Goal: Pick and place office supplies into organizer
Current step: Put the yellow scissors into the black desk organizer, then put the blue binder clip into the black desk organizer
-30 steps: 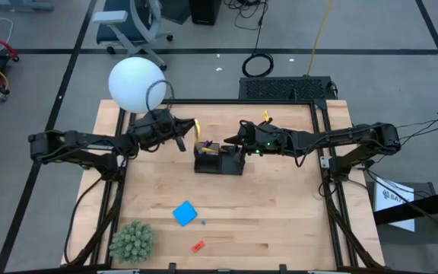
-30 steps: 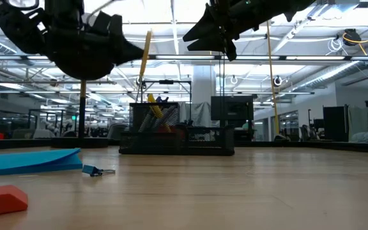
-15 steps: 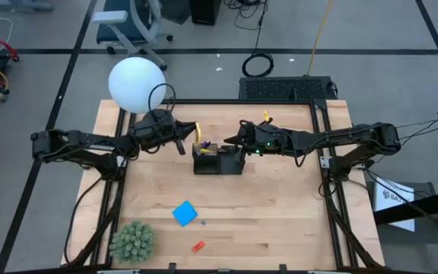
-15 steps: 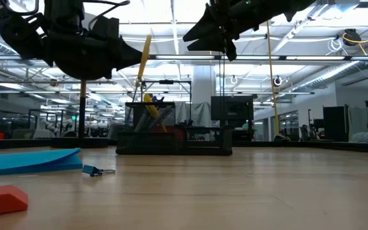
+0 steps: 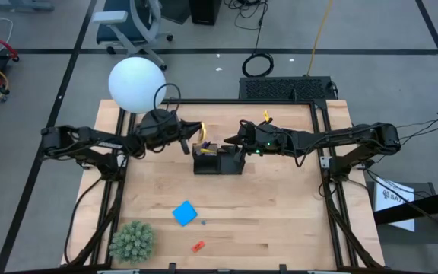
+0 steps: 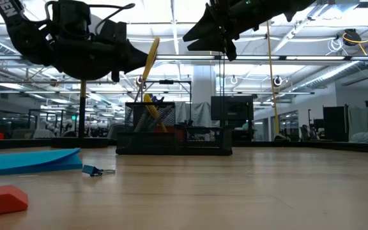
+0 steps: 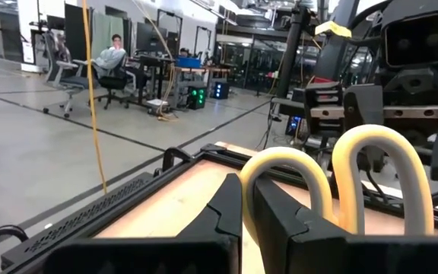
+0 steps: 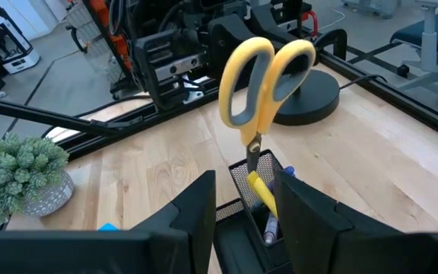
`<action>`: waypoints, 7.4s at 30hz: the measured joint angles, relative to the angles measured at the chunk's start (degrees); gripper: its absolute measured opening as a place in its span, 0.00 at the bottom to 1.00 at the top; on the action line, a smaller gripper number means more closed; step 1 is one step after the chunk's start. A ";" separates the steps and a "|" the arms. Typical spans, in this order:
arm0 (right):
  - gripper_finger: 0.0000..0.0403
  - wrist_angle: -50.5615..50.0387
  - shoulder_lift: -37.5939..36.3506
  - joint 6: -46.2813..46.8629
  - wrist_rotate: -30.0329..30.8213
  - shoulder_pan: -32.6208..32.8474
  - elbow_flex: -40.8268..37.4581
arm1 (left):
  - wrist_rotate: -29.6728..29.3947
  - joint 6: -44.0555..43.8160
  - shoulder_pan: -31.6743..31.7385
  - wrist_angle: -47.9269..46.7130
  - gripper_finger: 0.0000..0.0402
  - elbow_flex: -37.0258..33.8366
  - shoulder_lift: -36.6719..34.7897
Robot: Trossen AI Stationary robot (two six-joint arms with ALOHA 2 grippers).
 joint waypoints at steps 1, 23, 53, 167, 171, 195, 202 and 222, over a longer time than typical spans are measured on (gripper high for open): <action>0.31 0.00 0.00 0.00 0.00 0.01 0.00 | 0.05 -0.09 0.22 -0.21 0.04 0.40 0.05; 0.31 0.00 0.00 0.00 0.00 0.01 0.00 | 2.91 0.57 -0.93 -7.35 0.04 2.01 0.04; 0.31 0.00 0.00 0.00 0.00 0.01 0.00 | 5.85 -0.35 1.62 -0.32 0.10 1.84 4.78; 0.31 15.86 0.00 13.20 -13.49 0.32 0.00 | -14.72 -11.30 -27.59 -74.06 0.29 22.69 -29.90; 0.31 16.70 0.00 18.03 -13.62 0.34 0.00 | -15.75 -11.80 -27.59 -74.35 0.29 23.28 -29.90; 0.31 -2.83 0.70 -3.24 -25.59 0.41 12.23 | -16.58 -16.20 -27.96 -74.57 0.29 23.26 -29.57; 0.31 -12.30 5.64 -6.54 -26.15 0.70 19.29 | -16.58 -17.47 -27.96 -73.87 0.29 23.24 -29.57; 0.31 -36.96 23.25 -19.56 -25.55 8.65 38.24 | -12.26 -18.62 -28.03 -73.88 0.29 23.21 -29.57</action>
